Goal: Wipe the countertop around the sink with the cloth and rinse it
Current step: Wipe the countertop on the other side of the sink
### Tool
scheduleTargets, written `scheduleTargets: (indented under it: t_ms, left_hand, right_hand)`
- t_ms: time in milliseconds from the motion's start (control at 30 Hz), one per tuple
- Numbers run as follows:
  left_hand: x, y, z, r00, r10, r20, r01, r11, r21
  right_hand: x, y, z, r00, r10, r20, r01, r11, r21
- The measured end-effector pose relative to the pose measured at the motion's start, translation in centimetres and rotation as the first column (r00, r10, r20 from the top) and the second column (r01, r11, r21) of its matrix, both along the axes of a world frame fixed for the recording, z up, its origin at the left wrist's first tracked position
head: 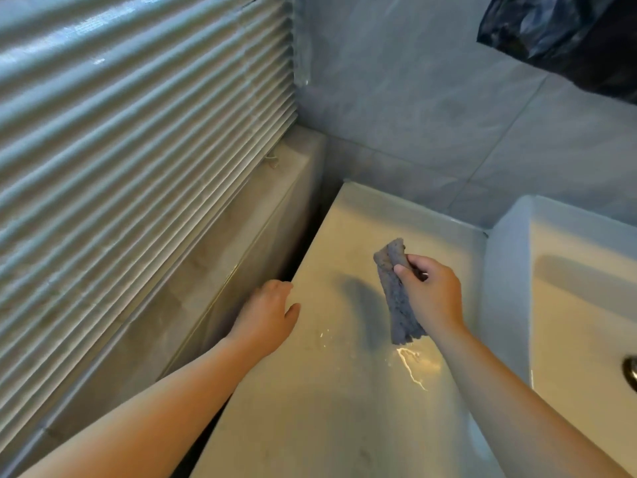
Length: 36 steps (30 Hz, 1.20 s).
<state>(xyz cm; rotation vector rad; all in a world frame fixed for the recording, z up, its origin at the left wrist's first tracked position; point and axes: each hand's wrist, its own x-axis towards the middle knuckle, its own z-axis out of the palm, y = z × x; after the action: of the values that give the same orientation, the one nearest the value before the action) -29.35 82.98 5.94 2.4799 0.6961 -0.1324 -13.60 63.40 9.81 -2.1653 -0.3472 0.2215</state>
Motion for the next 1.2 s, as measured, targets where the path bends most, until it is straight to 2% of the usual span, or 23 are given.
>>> scheduleTargets:
  t_ms: [200, 333, 500, 600, 667, 767, 933, 1200]
  left_hand:
    - [5.7, 1.3, -3.0, 0.996, 0.09, 0.006, -0.09, 0.995, 0.048]
    - [8.9, 2.4, -5.4, 0.99, 0.14, -0.006, -0.14, 0.99, 0.021]
    - [11.0, 2.6, -8.0, 0.987, 0.158, 0.031, -0.157, 0.986, -0.05]
    - [10.8, 2.1, -8.9, 0.98, 0.193, 0.052, -0.187, 0.978, -0.094]
    - [10.6, 2.0, -9.3, 0.977, 0.202, 0.072, -0.196, 0.977, -0.087]
    - [10.6, 2.1, -9.6, 0.976, 0.199, 0.091, -0.193, 0.979, -0.073]
    - [10.5, 2.1, -9.7, 0.973, 0.201, 0.112, -0.195, 0.979, -0.062]
    - [10.8, 2.0, -9.2, 0.977, 0.195, 0.09, -0.192, 0.981, -0.042]
  right_hand:
    - [7.9, 4.7, -1.5, 0.996, 0.061, 0.06, -0.061, 0.998, -0.002]
    - [12.9, 7.8, -2.2, 0.971, 0.073, 0.227, -0.072, 0.997, -0.012]
    - [18.3, 12.3, -5.1, 0.909, 0.185, 0.373, -0.121, 0.975, -0.188]
    - [19.2, 14.0, -8.4, 0.833, 0.334, 0.442, -0.149, 0.904, -0.401]
    - [18.3, 14.3, -10.2, 0.823, 0.367, 0.435, -0.143, 0.873, -0.466]
    - [18.0, 14.2, -11.5, 0.825, 0.333, 0.456, -0.124, 0.894, -0.43]
    - [19.7, 14.8, -11.5, 0.835, 0.33, 0.441, -0.204, 0.928, -0.311]
    - [17.2, 14.4, -12.1, 0.774, 0.404, 0.487, -0.293, 0.911, -0.291]
